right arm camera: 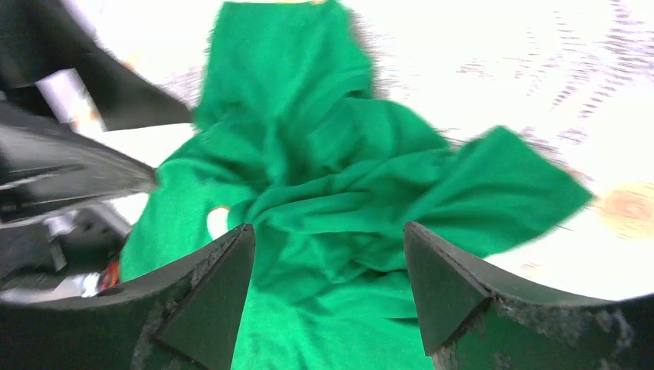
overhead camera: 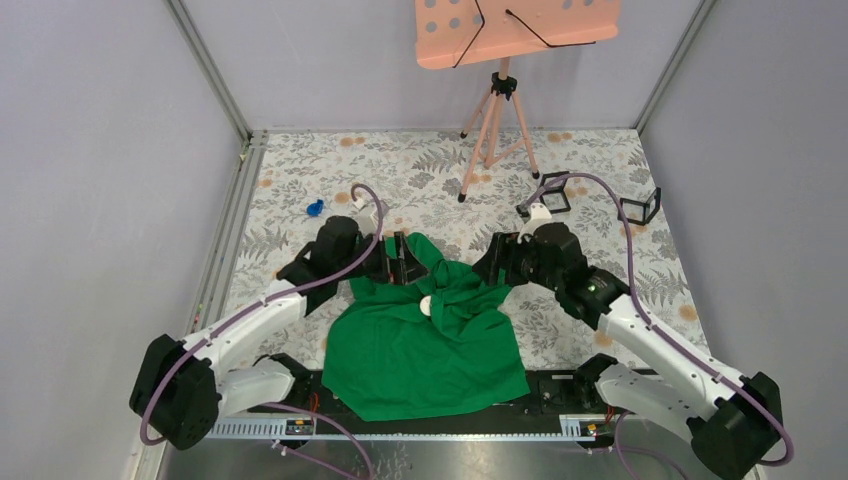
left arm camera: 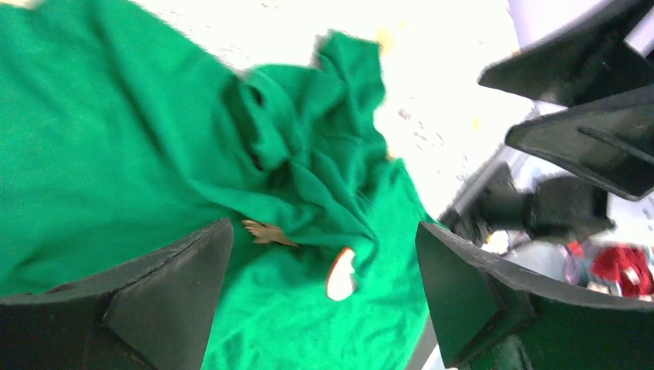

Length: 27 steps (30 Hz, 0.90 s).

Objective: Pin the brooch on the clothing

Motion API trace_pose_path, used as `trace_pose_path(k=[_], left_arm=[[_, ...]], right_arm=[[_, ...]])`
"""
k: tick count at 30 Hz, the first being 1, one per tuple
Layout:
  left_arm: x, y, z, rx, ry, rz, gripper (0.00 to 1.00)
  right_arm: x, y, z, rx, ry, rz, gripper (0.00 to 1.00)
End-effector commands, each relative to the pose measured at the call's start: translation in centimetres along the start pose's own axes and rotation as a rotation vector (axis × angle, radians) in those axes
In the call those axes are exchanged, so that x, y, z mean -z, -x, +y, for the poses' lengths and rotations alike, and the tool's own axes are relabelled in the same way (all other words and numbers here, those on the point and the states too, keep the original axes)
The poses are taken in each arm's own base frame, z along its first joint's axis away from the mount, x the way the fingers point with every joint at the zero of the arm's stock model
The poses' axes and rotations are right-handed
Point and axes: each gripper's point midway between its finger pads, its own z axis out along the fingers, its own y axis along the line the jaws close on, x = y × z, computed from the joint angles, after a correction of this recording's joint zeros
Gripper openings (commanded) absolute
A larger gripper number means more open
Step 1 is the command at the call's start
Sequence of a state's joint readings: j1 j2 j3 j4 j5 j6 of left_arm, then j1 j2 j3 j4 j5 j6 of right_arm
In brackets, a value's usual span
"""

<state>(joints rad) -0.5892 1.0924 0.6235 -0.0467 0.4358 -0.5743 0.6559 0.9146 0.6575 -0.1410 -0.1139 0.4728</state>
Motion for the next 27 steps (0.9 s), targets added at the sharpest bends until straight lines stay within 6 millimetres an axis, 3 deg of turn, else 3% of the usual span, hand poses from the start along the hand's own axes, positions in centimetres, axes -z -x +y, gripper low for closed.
trace_pose_path(k=[1,4,9,13,20,27], left_arm=[[0.8,3.1,5.2,0.06,0.271,-0.073,0.97],[1.7,4.0,9.9,0.113,0.482,-0.093,0.97],[2.9,5.9,14.7,0.153,0.68,-0.141,0.9],[2.9,6.6,18.4,0.189,0.796,-0.104,0.84],[1.6,6.8,22.3,0.287,0.848,-0.049,0.77],[0.1,6.7,23.9,0.347,0.826,-0.008,0.76]], right_arm=[[0.6,-1.1,-6.6,-0.05,-0.275,0.112,0.77],[0.1,-1.9,-8.9,-0.133,-0.33,0.172,0.73],[-0.9,-3.7,-12.1,-0.204,-0.436,0.257,0.71],[-2.1,-5.3,-13.5,-0.231,-0.487,0.34,0.68],[-3.9,-6.4,-14.6,-0.274,-0.517,0.377,0.65],[-5.4,-6.4,-15.2,-0.288,-0.535,0.399,0.61]])
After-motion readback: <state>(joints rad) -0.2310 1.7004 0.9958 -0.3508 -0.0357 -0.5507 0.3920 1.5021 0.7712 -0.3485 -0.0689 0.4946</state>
